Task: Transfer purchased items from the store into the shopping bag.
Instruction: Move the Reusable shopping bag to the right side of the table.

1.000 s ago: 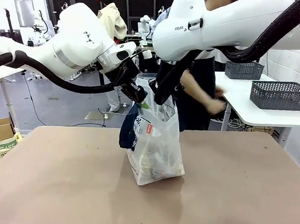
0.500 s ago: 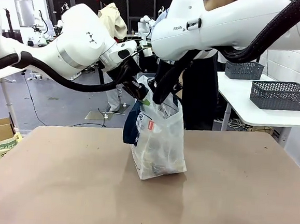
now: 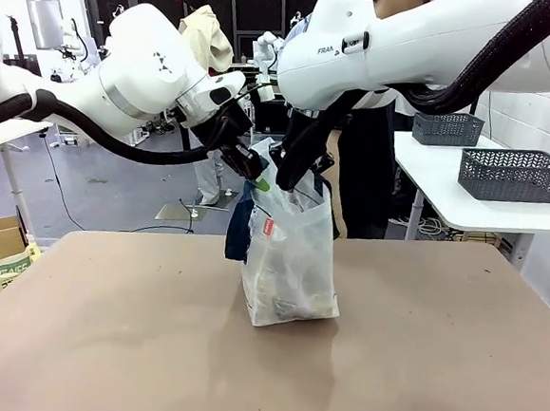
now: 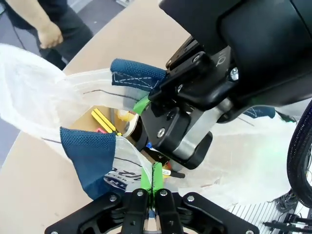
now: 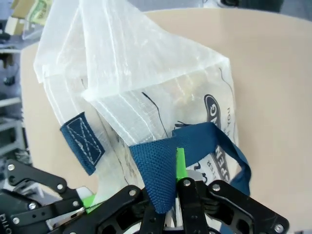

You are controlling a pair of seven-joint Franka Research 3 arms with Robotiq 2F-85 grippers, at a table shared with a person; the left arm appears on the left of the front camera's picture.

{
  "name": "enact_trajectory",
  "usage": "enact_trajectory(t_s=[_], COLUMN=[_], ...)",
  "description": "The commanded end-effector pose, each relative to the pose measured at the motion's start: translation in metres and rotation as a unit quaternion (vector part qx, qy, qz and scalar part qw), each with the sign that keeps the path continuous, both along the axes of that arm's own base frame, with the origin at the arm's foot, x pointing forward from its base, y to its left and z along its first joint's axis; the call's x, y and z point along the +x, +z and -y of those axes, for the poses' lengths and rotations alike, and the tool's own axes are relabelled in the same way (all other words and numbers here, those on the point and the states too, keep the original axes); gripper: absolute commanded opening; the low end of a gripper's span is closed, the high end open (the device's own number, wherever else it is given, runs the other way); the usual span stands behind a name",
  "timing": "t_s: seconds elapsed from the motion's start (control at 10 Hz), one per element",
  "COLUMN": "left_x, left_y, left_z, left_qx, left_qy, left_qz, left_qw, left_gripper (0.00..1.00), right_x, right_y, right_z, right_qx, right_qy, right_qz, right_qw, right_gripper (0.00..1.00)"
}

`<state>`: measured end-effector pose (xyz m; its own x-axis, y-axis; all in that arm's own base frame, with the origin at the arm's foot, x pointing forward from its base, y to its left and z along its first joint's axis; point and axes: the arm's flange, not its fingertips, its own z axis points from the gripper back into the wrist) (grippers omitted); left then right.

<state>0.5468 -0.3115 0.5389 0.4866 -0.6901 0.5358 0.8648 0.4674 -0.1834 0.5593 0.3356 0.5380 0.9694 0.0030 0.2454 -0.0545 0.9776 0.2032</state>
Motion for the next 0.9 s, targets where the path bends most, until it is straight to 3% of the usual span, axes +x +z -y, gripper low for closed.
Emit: enact_trajectory(t_s=[0.0, 0.3, 0.5, 0.6, 0.8], left_x=[0.016, 0.033, 0.040, 0.028, 0.028], left_y=[0.010, 0.009, 0.002, 0.001, 0.001], left_z=[-0.001, 0.001, 0.004, 0.000, 0.000], left_qx=[-0.010, -0.017, -0.024, -0.007, -0.007], left_qy=[-0.031, -0.040, -0.042, -0.026, -0.026], left_qz=[0.008, 0.004, -0.025, -0.003, -0.003], left_qw=[0.999, 0.999, 0.999, 1.000, 1.000], left_gripper=[0.00, 0.00, 0.00, 0.00, 0.00], right_x=[0.005, 0.010, 0.014, 0.007, 0.010], right_y=[0.004, 0.001, -0.002, -0.007, -0.009], right_z=[-0.010, -0.015, -0.015, -0.006, -0.008], right_qx=[0.015, 0.017, 0.009, 0.021, 0.021], right_qy=[-0.059, -0.101, -0.101, -0.092, -0.094], right_qz=[-0.016, -0.022, -0.016, -0.024, -0.024], right_qw=[0.998, 0.994, 0.995, 0.995, 0.995], right_gripper=[0.00, 0.00, 0.00, 0.00, 0.00])
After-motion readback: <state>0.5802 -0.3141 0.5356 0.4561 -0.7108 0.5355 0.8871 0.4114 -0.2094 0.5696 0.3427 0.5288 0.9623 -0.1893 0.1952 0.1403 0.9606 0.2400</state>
